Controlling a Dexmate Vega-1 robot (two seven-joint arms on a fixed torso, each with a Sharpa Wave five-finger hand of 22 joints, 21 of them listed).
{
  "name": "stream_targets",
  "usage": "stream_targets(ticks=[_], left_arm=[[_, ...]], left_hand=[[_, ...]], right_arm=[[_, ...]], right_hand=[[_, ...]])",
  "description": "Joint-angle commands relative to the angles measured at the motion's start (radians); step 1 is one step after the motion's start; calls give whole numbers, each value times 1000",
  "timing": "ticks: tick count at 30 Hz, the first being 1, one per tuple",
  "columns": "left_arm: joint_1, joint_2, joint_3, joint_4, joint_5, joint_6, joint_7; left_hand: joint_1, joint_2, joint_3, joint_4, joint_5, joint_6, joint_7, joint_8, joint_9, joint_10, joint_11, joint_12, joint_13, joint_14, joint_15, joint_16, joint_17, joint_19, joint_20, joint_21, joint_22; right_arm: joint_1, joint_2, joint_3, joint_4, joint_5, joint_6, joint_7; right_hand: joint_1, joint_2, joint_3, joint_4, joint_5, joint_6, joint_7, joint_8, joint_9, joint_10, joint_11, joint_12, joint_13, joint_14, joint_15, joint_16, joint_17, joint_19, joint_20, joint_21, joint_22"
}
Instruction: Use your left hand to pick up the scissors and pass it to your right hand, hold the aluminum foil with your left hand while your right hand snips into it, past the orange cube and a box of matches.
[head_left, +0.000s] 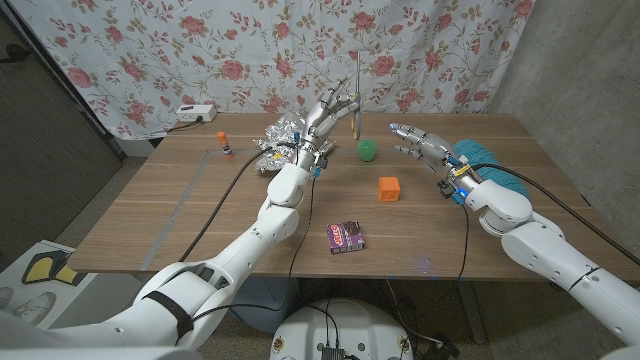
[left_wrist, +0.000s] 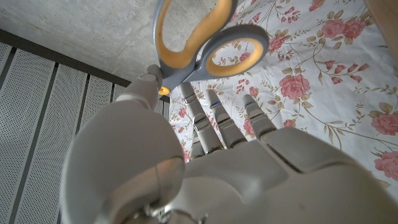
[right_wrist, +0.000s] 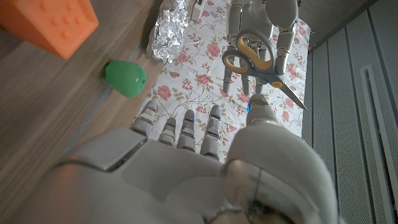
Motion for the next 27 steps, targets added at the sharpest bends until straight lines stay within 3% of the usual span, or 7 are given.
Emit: stream_targets(ticks=[1,8,21,27], left_arm=[[-12,0,9,15,-62,-4,-80],[-16,-7,10,32,-91,-8,-110],[-35,-28,15,83,-163,-9,-194],[-42,-33,17,93,-193,6,-228]], left_hand=[[9,16,5,4,8,-2,1,-6,2,-3,-5,3,106,-20,-10,-5,0,-6,0,0,4],[7,16,5,5,8,-2,2,-6,2,-8,-5,0,103,-22,-9,-8,-1,-9,1,-1,4],[2,16,4,8,9,-2,1,-5,2,-9,-5,1,102,-23,-9,-12,-2,-10,2,0,4],[2,17,4,8,9,-1,2,-5,2,-9,-5,2,102,-23,-10,-12,-2,-10,3,0,4]], right_arm=[[28,7,-19,30,33,-6,47],[38,13,-23,51,68,1,87],[59,18,-37,80,112,3,147],[80,13,-50,99,117,0,188]], right_hand=[[16,1,15,1,8,13,-2,-4,9,-55,-1,-14,9,-42,-8,-10,0,-31,1,-7,1],[41,3,35,-7,20,48,-14,2,16,-156,11,-43,3,-63,1,-12,0,-51,-1,-4,0],[67,2,51,-13,29,55,-24,-1,21,-218,15,-52,-14,-95,6,-20,-2,-66,0,-4,1],[85,5,62,-17,34,65,-24,0,21,-236,1,-52,-22,-106,1,-22,-3,-72,-1,-4,1]])
